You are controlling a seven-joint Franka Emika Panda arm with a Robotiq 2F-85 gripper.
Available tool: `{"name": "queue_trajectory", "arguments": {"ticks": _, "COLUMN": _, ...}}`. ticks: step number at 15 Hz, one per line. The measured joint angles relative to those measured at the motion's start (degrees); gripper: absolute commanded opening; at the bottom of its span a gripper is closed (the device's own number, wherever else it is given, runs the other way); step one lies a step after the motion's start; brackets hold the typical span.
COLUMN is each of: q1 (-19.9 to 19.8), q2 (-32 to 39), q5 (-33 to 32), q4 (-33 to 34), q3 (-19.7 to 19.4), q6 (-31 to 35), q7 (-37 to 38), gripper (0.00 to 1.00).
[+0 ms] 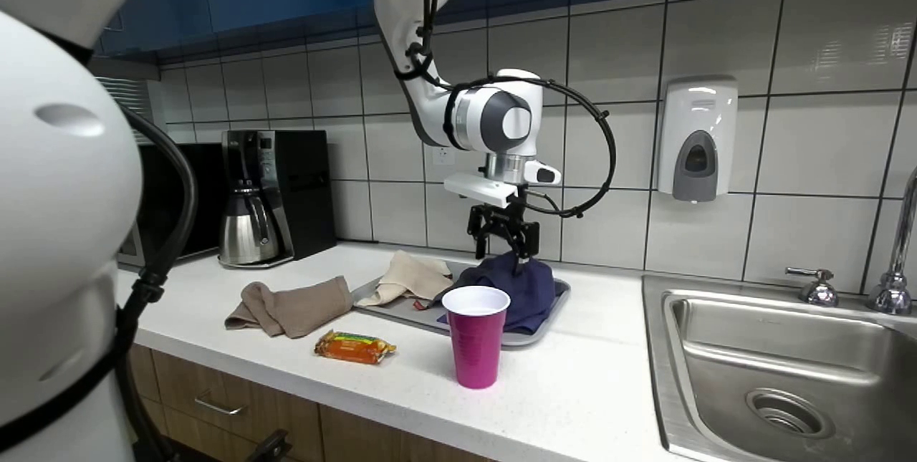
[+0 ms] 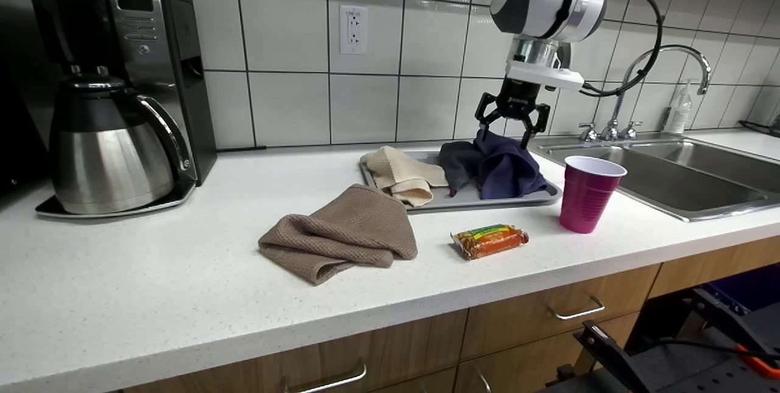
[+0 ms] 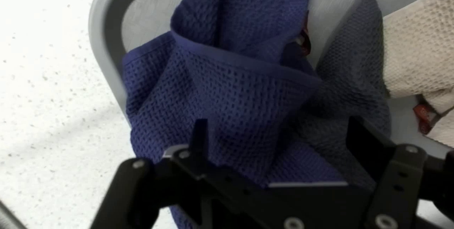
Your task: Put the towels on the tray.
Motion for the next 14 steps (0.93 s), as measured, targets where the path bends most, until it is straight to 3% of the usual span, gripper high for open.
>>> {"name": "queue_trajectory", "arguments": {"ticks": 14, "q1": 5.2, "q2": -8.8, "q5": -6.1, "q4": -7.6, "q3": 1.5, "q6": 0.0, "q7": -1.5, "gripper": 1.0}}
